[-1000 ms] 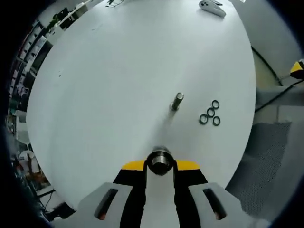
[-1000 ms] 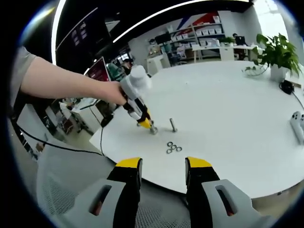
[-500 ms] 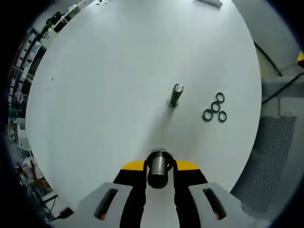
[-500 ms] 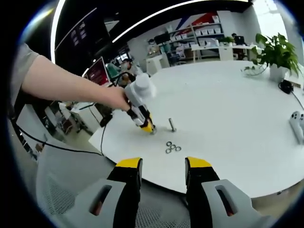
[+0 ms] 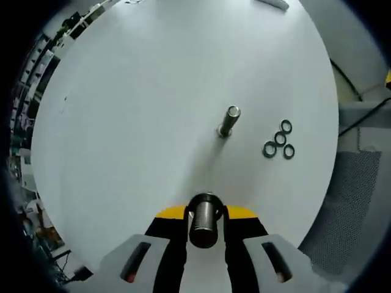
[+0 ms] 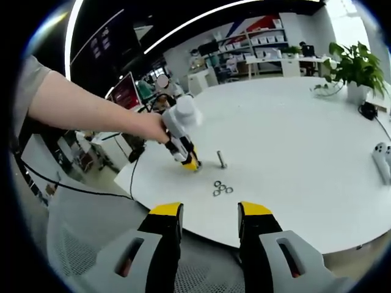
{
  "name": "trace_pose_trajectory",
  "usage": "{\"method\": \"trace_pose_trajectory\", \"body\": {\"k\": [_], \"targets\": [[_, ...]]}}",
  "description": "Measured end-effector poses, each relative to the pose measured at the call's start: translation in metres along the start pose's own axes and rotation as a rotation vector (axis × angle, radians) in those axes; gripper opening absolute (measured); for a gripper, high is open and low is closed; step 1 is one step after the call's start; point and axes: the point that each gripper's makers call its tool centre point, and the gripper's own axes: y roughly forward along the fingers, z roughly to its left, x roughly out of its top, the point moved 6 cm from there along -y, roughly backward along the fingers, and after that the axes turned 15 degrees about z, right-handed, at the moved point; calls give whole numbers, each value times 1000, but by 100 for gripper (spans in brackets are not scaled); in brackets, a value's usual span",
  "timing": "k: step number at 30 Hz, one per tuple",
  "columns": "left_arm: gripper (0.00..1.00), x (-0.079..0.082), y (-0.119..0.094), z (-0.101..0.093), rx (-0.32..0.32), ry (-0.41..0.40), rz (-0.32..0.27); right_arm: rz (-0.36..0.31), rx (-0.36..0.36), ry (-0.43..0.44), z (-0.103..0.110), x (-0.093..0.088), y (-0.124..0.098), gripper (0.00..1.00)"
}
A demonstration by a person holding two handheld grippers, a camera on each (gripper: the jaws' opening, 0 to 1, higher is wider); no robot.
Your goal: Place the washer onto the threaded stud by aligning its center hole with the stud, sliding it down to the base, and recovering from edge contact or off-axis alignment until the washer reaches the visible bottom stop.
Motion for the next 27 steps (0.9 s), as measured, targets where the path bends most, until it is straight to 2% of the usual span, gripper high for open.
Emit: {"method": "trace_pose_trajectory", "body": {"k": [1,4,11,17,27], "targets": [[22,0,0,0,11,6,-10,0,0,1,0,0,0,38],[33,-1,2,1,41,7,-26,2,1,1,0,0,0,38],[30,-9,0,8,5,-53,-53,5,2,-2,0,0,0,38],[34,-20,-2,17,-4,-105,-78,9,4,-5,0,-1,1,38],[36,-48,5,21,5,-123,-56,8,3,-7,0,0,1,38]]}}
